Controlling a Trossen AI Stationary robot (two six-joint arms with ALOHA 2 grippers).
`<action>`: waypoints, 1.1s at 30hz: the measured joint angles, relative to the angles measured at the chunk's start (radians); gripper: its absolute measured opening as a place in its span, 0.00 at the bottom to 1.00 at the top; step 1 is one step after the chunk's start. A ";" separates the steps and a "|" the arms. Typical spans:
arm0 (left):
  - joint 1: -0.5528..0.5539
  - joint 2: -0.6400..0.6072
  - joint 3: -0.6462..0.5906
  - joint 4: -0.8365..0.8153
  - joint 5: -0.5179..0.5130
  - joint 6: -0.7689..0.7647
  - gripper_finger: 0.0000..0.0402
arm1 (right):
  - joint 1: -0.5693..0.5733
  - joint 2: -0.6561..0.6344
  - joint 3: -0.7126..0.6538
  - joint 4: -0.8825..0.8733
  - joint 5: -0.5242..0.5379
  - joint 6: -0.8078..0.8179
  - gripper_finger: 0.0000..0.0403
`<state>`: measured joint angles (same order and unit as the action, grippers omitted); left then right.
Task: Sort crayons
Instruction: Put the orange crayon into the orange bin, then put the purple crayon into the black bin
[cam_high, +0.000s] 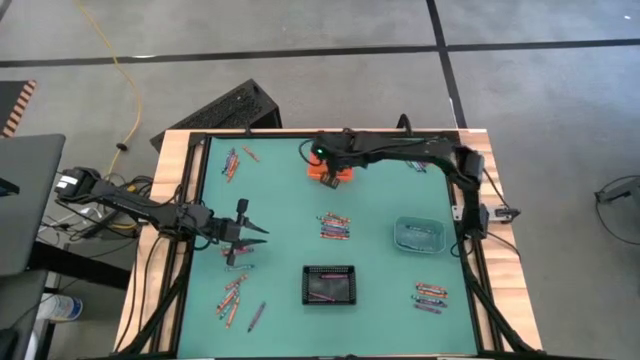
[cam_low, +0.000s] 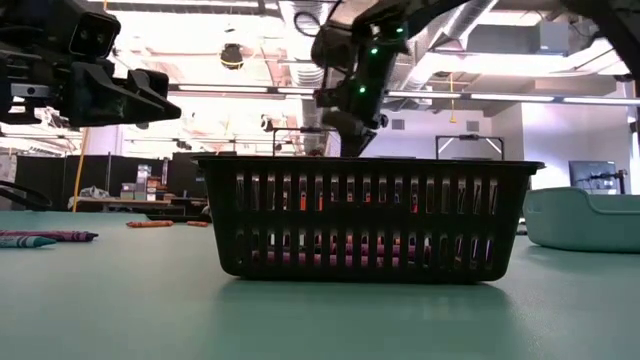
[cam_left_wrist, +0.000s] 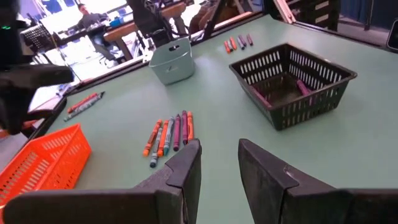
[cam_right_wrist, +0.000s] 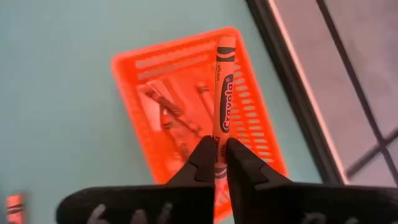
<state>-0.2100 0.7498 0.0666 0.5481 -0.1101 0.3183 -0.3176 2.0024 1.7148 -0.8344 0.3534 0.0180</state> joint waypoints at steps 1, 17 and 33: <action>0.000 0.000 0.000 0.000 0.001 0.000 0.24 | -0.005 0.017 0.030 -0.027 0.000 0.000 0.09; 0.000 0.000 0.000 -0.004 0.026 0.015 0.24 | 0.036 0.080 0.224 -0.279 -0.050 0.117 0.25; 0.000 0.000 0.001 0.047 0.066 0.035 0.24 | 0.583 0.025 0.190 -0.526 -0.333 0.745 0.25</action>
<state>-0.2100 0.7500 0.0673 0.5953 -0.0445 0.3534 0.2655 2.0276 1.9052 -1.3609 0.0200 0.7632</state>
